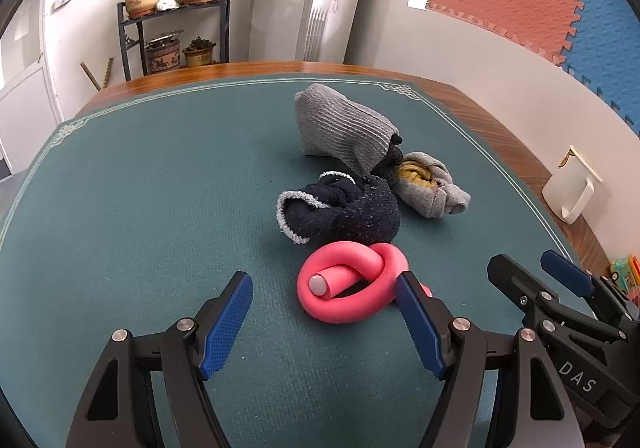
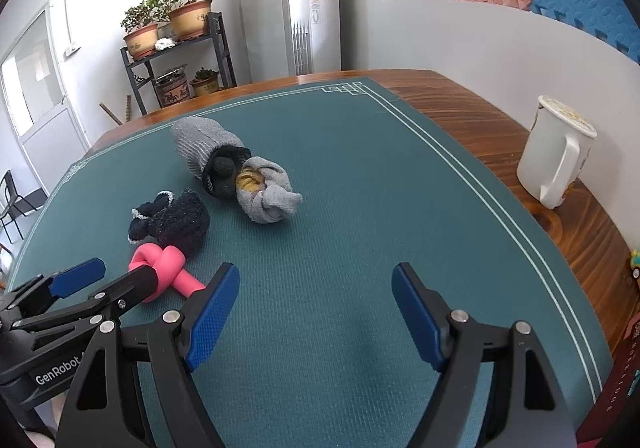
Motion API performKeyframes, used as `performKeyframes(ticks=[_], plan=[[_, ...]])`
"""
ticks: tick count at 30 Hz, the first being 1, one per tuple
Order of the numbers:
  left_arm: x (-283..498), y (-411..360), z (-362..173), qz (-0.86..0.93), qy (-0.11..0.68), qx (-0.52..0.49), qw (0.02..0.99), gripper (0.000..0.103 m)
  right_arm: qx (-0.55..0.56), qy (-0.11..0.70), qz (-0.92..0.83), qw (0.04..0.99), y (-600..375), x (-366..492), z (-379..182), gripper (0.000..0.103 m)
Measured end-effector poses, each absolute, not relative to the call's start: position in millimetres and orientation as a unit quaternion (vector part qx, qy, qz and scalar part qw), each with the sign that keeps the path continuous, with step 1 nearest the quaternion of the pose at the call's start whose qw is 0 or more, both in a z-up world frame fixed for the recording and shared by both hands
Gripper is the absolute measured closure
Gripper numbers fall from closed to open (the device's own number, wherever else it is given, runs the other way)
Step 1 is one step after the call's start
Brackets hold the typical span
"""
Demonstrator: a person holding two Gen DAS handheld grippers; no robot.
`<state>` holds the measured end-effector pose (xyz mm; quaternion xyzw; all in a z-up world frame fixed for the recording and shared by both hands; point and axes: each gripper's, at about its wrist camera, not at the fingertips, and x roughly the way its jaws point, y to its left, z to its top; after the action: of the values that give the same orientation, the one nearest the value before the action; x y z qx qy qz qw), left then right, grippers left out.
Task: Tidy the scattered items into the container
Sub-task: 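Grasp the pink foam loop with the left tool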
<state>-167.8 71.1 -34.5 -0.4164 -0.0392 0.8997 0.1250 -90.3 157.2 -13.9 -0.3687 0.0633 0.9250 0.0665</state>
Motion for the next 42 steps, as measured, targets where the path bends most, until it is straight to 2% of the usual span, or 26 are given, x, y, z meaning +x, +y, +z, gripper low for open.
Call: performKeyframes(ticks=[19, 42], plan=[[-168.1, 83.4, -53.6, 0.892, -0.019, -0.432, 0.132, 0.027, -0.352, 0.092, 0.924, 0.114, 179.6, -86.0, -10.2, 0.021], [-169.4, 75.3, -53.6, 0.891, -0.021, -0.432, 0.140, 0.030, -0.354, 0.087, 0.924, 0.116, 178.0, -86.9, -13.9, 0.021]])
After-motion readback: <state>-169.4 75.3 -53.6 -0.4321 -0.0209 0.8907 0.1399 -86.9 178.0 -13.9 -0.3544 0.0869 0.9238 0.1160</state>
